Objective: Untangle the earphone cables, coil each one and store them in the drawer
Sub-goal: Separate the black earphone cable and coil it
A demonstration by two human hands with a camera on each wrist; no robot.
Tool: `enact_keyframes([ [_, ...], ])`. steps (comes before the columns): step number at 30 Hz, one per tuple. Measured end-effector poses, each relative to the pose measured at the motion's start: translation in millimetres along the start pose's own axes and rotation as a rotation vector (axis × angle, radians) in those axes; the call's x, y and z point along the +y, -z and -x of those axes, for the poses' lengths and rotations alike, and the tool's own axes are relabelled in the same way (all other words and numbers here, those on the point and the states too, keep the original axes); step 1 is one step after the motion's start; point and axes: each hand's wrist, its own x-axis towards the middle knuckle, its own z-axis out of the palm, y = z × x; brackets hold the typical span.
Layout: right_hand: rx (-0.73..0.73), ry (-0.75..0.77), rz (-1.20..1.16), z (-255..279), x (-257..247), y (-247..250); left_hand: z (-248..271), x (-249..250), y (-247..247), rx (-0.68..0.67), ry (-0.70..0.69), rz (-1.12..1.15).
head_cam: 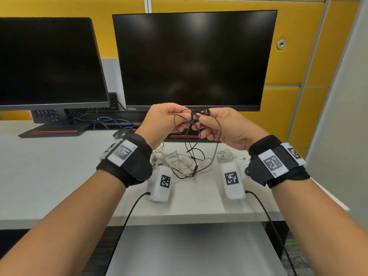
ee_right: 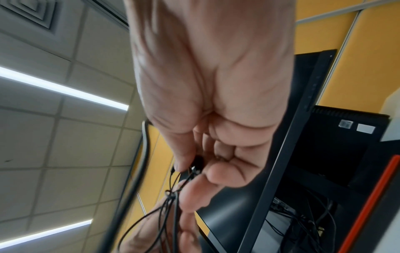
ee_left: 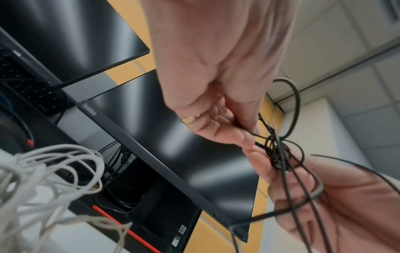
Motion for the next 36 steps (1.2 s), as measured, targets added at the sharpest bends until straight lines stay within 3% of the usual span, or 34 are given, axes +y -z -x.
enact_keyframes([
  [10, 0.04, 0.006, -0.026, 0, -1, -2, -3, 0, -8, -0.052, -0.124, -0.37],
  [17, 0.126, 0.024, -0.067, -2, 1, -1, -5, 2, -5, -0.07, -0.116, -0.501],
  [23, 0.092, 0.024, -0.031, 0, -1, 2, 0, 2, -1, -0.001, -0.028, -0.271],
  [27, 0.107, 0.021, -0.008, -1, -1, 3, 3, 3, -1, -0.057, 0.026, -0.122],
  [30, 0.08, 0.035, 0.006, 0, 0, 3, 3, 4, 2, -0.064, 0.032, -0.121],
  [36, 0.042, 0.081, 0.016, 2, -1, 2, 0, 2, 2, 0.047, 0.119, -0.203],
])
